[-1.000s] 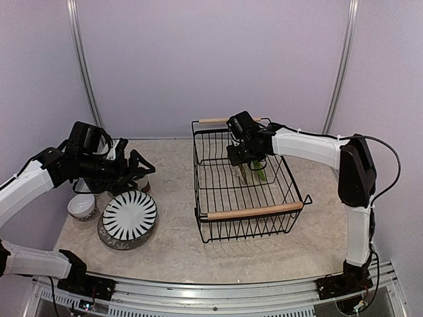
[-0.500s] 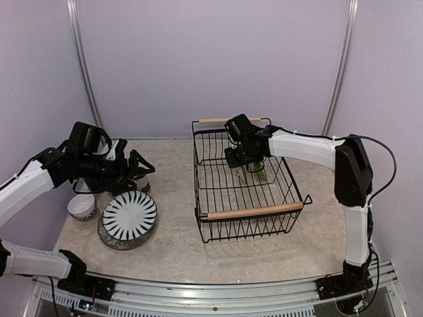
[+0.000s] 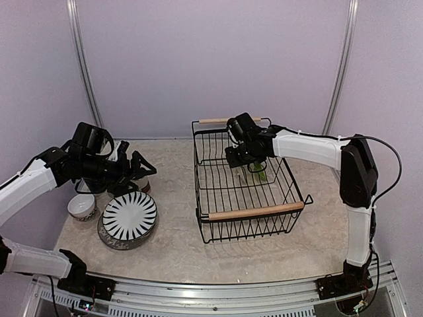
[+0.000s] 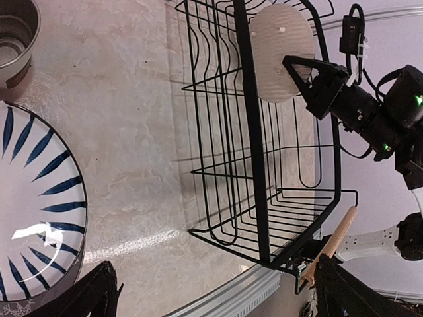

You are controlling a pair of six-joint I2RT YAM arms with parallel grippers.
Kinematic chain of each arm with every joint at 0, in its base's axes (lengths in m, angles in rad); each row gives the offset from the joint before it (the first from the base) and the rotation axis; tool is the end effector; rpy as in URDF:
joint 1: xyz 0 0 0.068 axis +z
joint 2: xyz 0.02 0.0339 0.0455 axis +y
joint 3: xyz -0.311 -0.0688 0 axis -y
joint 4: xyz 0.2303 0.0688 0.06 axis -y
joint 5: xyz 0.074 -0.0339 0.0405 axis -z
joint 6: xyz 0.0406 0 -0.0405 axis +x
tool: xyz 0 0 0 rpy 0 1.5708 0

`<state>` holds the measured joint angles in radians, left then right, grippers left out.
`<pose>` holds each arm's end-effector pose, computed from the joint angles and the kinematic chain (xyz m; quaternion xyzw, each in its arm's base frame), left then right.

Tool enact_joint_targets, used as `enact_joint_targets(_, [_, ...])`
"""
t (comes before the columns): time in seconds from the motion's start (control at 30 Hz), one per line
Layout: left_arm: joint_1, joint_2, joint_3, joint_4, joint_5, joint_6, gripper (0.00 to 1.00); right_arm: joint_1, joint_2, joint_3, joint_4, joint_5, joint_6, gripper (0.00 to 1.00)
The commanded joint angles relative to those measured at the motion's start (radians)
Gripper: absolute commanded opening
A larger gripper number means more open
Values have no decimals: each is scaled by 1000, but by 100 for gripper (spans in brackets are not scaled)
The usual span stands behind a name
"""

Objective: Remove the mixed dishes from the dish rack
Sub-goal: Grab the plate from the dish rack, then pass from the right arm to the left

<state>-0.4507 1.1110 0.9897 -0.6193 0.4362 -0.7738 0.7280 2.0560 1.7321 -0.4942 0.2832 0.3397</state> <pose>0.1722 -0.1024 0.3491 -0.0576 0.8958 -0.3883 0.2084 0.3657 0.3107 0.2897 -0.1267 0.9134 0.0722 0.3800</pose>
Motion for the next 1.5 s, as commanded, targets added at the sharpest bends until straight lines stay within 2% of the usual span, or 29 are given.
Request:
enact_joint_targets(0.0, [-8,0,0,-5,-5,-4,99,1,-115,-37,91,-20,6,0])
enact_joint_targets(0.23, [-8,5,4,-15,-5,-7,98,-4,-172,-70,155,-107,-2,0])
enact_joint_targets(0.4, [-9,10,9,-17,-4,-8,98,-3,-275,-202,300,-204,-51,0])
enact_joint_targets(0.53, [-8,9,12,-17,4,-12,98,8,-340,-295,372,-211,-104,0])
enact_joint_targets(0.73, [-8,13,22,-17,23,-18,98,75,-418,-358,405,-112,-220,0])
enact_joint_targets(0.97, [-5,22,65,-26,56,-19,98,256,-443,-344,427,119,-501,0])
enact_joint_targets(1.17, [29,13,62,32,141,-58,95,420,-373,-298,459,301,-742,0])
enact_joint_targets(1.33, [101,-44,-28,187,248,-181,99,496,-286,-260,477,387,-886,0])
enact_joint_targets(1.47, [127,-59,-59,230,302,-215,99,540,-229,-245,535,443,-971,0])
